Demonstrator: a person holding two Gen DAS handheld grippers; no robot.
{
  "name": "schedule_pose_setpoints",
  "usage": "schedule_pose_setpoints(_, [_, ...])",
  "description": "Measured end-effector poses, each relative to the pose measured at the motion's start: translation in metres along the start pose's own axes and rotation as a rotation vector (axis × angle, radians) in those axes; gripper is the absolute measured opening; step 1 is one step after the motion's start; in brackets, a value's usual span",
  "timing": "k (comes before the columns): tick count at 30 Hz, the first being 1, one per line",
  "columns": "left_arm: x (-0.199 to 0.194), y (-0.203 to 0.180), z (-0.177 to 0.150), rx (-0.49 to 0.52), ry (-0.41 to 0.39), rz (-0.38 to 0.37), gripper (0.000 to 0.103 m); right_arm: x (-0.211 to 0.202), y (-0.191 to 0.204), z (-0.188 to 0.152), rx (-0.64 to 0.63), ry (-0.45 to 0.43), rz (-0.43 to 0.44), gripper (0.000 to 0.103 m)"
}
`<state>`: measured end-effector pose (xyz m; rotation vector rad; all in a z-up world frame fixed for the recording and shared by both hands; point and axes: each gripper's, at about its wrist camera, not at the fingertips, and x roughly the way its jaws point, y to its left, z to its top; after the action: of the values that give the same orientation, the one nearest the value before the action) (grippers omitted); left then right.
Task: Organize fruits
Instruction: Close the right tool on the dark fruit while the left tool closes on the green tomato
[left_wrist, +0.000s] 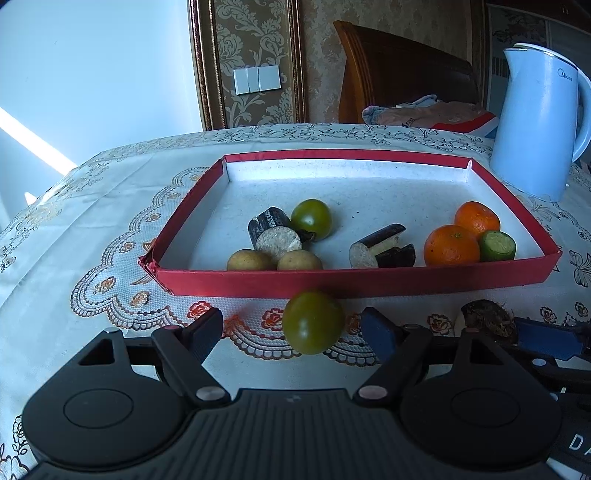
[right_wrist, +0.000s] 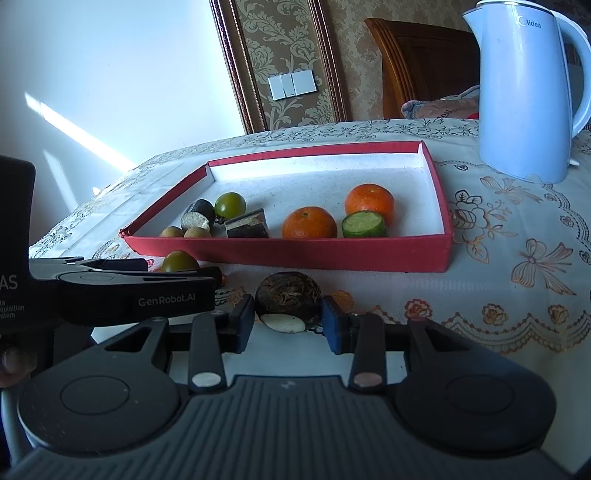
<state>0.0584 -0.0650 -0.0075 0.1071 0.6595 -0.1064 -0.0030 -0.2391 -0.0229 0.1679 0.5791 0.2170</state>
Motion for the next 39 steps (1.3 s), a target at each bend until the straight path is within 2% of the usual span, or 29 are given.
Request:
schedule_pose_setpoints(9, [0.0,0.001,0.0,-0.012,0.001,-0.012,0.082,0.0,0.0,0.0,-0.001,-0.001,-0.001,0.037])
schedule_pose_setpoints(11, [0.0,0.002,0.0,-0.018,0.0,-0.021,0.077,0.0,0.0,0.0,-0.001,-0.001,-0.001,0.037])
schedule_pose_setpoints(22, [-0.001,-0.001,-0.002,-0.007,-0.015,-0.039,0.064,0.001,0.002,-0.001,-0.019,0.003,-0.015,0.037])
schedule_pose_setpoints(25, [-0.002,0.0,-0.002,-0.012,-0.018,-0.039,0.057,0.001,0.005,-0.001,-0.03,0.005,-0.024,0.037])
schedule_pose_setpoints(28, [-0.003,-0.001,-0.002,-0.008,-0.026,-0.039,0.043,0.002,0.007,-0.001,-0.045,0.006,-0.036,0.037])
schedule_pose_setpoints(35, [-0.005,-0.002,-0.002,-0.007,-0.038,-0.038,0.035,0.003,0.013,-0.001,-0.073,0.008,-0.058,0.037])
schedule_pose_setpoints(39, [-0.007,-0.001,-0.003,-0.009,-0.05,-0.038,0.034,0.002,0.016,0.0,-0.083,0.008,-0.069,0.037])
